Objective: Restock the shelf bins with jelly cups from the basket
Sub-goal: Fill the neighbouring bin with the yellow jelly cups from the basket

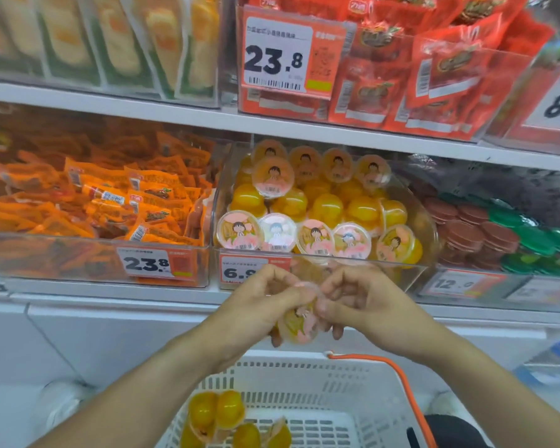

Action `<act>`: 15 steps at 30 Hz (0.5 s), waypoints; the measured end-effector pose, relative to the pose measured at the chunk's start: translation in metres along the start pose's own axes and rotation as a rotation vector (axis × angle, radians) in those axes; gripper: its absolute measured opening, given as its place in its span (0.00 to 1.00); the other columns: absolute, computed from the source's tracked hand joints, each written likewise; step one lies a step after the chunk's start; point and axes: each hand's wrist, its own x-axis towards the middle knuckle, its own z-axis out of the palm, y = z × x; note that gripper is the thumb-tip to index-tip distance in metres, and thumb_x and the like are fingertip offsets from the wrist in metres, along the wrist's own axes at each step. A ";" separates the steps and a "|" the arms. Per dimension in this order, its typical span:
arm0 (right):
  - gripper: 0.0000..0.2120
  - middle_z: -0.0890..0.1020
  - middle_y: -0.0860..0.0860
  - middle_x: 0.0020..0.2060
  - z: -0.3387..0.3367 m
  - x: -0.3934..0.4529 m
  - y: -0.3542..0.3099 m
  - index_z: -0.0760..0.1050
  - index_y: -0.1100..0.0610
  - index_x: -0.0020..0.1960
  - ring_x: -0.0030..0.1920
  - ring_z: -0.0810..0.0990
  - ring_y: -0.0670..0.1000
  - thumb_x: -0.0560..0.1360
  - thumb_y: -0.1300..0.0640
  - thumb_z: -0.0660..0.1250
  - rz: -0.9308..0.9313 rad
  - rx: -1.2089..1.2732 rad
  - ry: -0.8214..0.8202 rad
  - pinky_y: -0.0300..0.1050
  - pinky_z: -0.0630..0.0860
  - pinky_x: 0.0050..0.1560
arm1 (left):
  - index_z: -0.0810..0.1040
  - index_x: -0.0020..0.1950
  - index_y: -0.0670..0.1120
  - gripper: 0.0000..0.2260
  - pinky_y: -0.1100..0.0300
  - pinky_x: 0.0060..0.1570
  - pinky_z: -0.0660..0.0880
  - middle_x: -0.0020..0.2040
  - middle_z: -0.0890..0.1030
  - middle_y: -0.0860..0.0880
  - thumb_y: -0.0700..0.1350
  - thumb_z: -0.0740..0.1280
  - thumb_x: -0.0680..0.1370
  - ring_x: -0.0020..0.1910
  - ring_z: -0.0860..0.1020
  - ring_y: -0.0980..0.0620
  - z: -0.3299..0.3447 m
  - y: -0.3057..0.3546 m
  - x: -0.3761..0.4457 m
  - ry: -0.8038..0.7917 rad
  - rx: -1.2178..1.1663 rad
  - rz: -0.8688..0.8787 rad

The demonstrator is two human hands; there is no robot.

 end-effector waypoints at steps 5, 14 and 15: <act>0.18 0.83 0.63 0.39 0.003 -0.005 0.007 0.73 0.65 0.50 0.39 0.84 0.62 0.71 0.52 0.74 0.065 -0.014 -0.036 0.57 0.82 0.42 | 0.79 0.51 0.46 0.14 0.65 0.29 0.72 0.38 0.82 0.54 0.53 0.76 0.72 0.31 0.77 0.60 0.007 -0.003 0.006 0.203 0.208 0.214; 0.07 0.81 0.62 0.32 -0.014 0.030 -0.031 0.73 0.61 0.47 0.29 0.81 0.55 0.75 0.65 0.71 -0.257 0.021 0.460 0.45 0.79 0.29 | 0.75 0.63 0.55 0.10 0.54 0.38 0.80 0.54 0.81 0.48 0.51 0.62 0.82 0.43 0.82 0.57 0.006 0.004 0.013 0.270 0.101 0.376; 0.06 0.82 0.60 0.32 -0.022 0.043 -0.038 0.73 0.61 0.48 0.30 0.82 0.55 0.76 0.64 0.71 -0.260 -0.013 0.504 0.44 0.80 0.30 | 0.75 0.63 0.56 0.10 0.55 0.41 0.79 0.53 0.81 0.47 0.47 0.64 0.82 0.40 0.81 0.59 0.002 0.001 0.015 0.311 0.160 0.370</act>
